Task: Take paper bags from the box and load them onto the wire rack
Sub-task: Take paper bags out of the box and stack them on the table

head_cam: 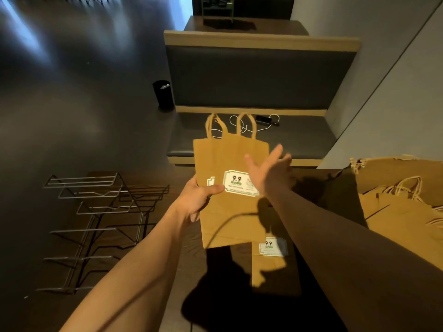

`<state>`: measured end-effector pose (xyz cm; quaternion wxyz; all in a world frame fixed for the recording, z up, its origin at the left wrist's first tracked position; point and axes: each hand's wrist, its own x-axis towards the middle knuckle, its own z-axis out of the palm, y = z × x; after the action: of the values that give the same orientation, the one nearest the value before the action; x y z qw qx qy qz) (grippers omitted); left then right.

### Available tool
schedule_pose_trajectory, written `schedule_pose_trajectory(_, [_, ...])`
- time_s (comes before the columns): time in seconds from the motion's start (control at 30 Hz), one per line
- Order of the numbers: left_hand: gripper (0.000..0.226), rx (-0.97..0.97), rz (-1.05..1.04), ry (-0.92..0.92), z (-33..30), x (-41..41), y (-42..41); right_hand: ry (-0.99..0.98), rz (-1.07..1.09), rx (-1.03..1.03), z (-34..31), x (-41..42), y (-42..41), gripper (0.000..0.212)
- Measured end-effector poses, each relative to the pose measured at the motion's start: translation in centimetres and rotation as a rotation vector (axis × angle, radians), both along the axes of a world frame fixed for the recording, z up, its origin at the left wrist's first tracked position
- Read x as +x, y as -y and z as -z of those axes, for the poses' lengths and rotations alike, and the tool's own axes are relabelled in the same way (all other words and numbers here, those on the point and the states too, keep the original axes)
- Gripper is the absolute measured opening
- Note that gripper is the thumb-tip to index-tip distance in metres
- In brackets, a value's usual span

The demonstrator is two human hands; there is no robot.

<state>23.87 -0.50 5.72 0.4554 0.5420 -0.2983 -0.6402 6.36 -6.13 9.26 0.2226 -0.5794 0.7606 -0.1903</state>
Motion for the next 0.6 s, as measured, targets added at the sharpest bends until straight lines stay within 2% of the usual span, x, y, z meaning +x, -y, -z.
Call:
schedule_pose_trajectory(0.07, [0.03, 0.014, -0.059, 0.045, 0.0, 0.2, 0.3, 0.398, -0.026, 0.355, -0.1, -0.7, 0.3, 0.063])
schedule_pose_trajectory(0.13, [0.03, 0.02, -0.041, 0.127, -0.2, -0.2, 0.4, 0.596, -0.153, 0.376, 0.6, -0.7, -0.5, 0.043])
schedule_pose_trajectory(0.17, [0.032, 0.013, -0.024, 0.157, -0.3, -0.6, 0.5, 0.652, -0.199, 0.331, 0.7, -0.4, -1.1, 0.043])
schedule_pose_trajectory(0.23, [0.037, -0.008, -0.025, 0.18, 0.1, -1.3, 0.5, 0.695, -0.241, 0.268, 0.7, 0.0, -2.2, 0.052])
schedule_pose_trajectory(0.33, [0.05, -0.034, -0.075, 0.262, 1.4, -1.3, 0.3, 0.684, -0.117, 0.291, 1.7, 0.0, -2.5, 0.071])
schedule_pose_trajectory(0.37, [0.05, -0.029, -0.075, 0.285, 1.7, -1.1, 0.3, 0.682, -0.076, 0.333, 2.3, -0.2, -2.6, 0.072])
schedule_pose_trajectory(0.47, [0.051, 0.027, -0.018, 0.313, 2.8, -1.1, 0.2, 0.678, -0.076, 0.415, 3.0, -0.4, -3.4, 0.049])
schedule_pose_trajectory(0.6, [0.044, 0.108, 0.055, 0.349, 4.9, -1.1, -0.6, 0.744, -0.003, 0.483, 4.2, -0.6, -4.3, 0.057])
